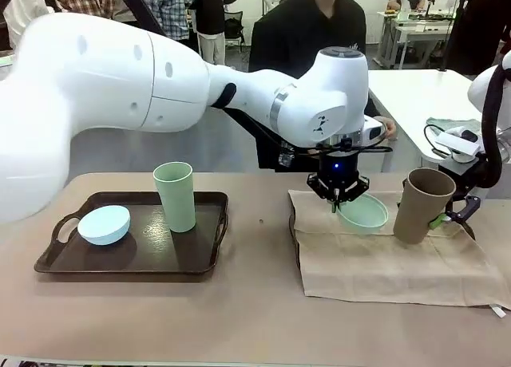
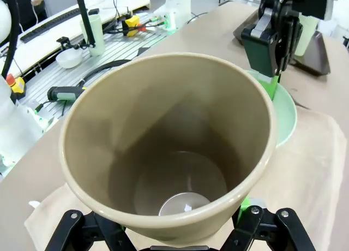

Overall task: Set up a tray with a mat and arrange the tableware.
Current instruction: Place the Picnic Bowl and Reusable plastic cup back onto the Handle tray in front of the human's position.

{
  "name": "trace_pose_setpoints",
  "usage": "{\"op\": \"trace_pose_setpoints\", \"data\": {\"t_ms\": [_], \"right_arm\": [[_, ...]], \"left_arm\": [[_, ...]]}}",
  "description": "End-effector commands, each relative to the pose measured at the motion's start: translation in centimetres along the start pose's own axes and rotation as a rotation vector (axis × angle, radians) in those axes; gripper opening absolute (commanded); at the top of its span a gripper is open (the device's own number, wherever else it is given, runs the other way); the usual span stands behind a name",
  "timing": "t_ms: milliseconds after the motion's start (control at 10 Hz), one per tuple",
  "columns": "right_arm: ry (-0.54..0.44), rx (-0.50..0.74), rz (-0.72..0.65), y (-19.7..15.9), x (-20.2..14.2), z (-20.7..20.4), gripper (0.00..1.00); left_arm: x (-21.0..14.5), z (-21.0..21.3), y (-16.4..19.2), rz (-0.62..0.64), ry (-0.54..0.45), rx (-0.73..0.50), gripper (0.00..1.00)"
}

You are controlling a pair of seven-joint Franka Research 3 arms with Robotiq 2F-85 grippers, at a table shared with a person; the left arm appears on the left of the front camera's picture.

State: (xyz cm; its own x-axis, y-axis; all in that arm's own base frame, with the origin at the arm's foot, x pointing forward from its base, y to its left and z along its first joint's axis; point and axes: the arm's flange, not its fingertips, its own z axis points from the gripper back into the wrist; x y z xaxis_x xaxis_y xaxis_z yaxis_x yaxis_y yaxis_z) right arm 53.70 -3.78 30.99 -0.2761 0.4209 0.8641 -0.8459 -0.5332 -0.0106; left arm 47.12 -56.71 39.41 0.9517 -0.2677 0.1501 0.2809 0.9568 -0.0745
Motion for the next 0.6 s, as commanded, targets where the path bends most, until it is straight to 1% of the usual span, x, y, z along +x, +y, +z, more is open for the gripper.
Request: {"op": "trace_pose_setpoints", "data": {"t_ms": [0,400,500], "right_arm": [[0.011,0.007,0.004,-0.2,-0.6,0.6,0.85],[0.012,0.017,0.011,-0.2,-2.1,0.7,0.85],[0.005,0.017,0.006,-0.1,-2.4,0.7,1.0]], "left_arm": [[0.8,-0.8,-0.3,-0.022,-0.008,0.005,0.04],[1.3,-2.3,0.1,-0.021,-0.007,0.002,0.04],[1.2,-2.4,0.2,-0.005,-0.003,-0.005,0.11]]}}
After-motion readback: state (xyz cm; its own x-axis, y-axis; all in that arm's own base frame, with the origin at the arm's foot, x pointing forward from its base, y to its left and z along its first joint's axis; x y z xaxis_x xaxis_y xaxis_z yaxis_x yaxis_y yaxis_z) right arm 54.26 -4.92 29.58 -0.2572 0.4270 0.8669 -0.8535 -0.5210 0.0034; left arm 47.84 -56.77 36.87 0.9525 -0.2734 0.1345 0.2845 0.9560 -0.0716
